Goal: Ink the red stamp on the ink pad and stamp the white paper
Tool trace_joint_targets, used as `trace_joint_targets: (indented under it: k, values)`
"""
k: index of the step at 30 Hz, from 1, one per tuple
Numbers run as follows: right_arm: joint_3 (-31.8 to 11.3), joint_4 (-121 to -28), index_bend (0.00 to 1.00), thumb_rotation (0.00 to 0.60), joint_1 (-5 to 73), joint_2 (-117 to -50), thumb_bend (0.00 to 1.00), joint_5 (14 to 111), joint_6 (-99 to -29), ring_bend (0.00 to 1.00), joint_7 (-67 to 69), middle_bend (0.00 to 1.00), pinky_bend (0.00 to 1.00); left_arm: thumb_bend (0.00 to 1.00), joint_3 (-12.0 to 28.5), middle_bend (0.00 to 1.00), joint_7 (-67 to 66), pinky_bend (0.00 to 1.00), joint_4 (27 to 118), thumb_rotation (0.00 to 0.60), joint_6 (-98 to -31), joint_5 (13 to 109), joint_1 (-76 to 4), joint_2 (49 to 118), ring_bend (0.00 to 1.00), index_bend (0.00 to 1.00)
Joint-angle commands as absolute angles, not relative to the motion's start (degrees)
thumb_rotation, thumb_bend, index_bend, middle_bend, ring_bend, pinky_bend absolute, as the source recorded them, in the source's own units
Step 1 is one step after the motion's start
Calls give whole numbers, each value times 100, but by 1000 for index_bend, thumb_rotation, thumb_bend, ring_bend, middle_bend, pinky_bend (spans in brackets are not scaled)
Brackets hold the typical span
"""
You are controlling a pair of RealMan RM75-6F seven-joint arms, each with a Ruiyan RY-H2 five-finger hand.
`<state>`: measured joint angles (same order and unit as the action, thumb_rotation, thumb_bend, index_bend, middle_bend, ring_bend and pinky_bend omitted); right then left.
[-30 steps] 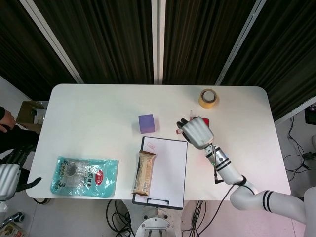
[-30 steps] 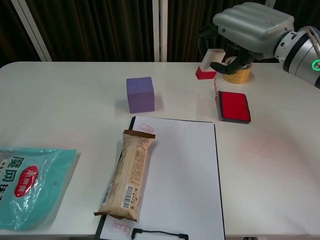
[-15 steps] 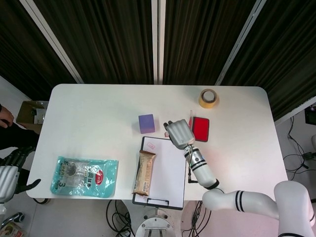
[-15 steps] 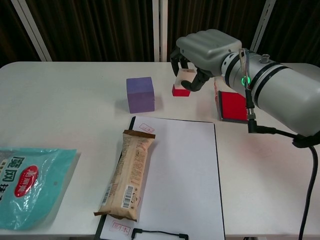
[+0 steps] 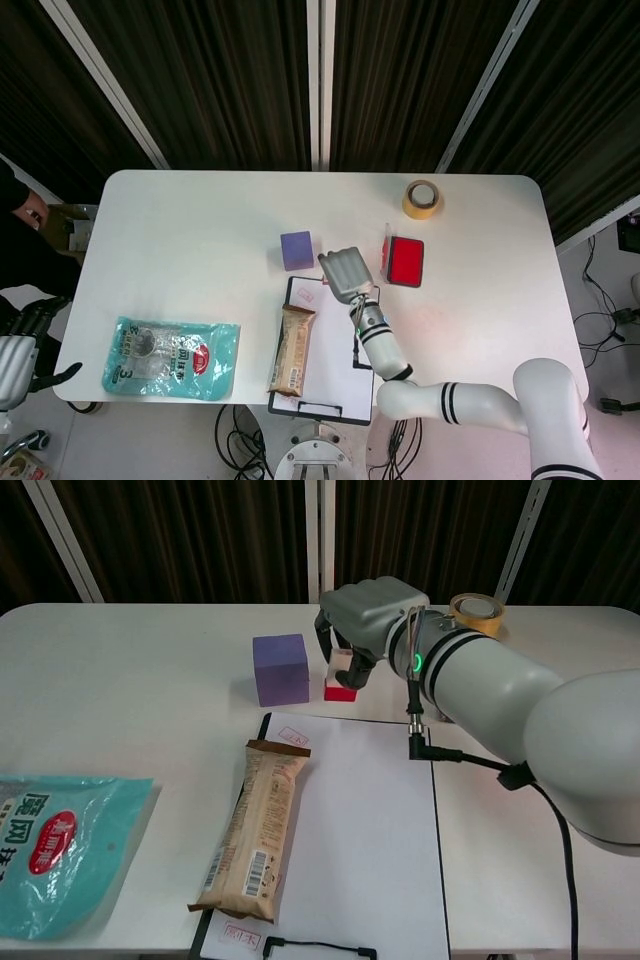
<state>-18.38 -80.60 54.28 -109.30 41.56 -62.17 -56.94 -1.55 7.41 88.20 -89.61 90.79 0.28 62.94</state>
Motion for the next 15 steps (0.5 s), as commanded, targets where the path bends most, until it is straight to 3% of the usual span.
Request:
trace_joint_targets:
  k: [1,15]
  values:
    - [-1753,-7892,1000,600,5503,-11079,543,4082,-6190,934,-5705,905,979,0,-160,150,737,248,8824,600,-8953,9082,25,6294,122,158]
    - [-1757,-7169,1000,600,5749,-11538,546,4124,-6103,940,-5495,905,979,0,-146,150,730,248,8822,600,-8925,9047,20,6274,122,158]
